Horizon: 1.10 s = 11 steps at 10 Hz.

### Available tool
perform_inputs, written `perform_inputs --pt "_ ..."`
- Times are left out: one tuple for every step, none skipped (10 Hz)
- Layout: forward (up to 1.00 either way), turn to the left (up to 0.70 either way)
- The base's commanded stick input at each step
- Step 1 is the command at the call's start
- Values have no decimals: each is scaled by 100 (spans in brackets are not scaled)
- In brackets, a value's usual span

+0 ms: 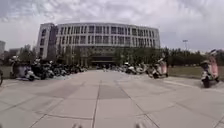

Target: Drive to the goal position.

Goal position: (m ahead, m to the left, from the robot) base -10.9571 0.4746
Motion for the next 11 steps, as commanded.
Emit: perform_inputs --pt "0 0" --pt "0 0" --pt "0 0" --pt "0 0" --pt "0 0" --pt "0 0" --pt "0 0" --pt "0 0" --pt "0 0" --pt "11 0" --pt "68 0"
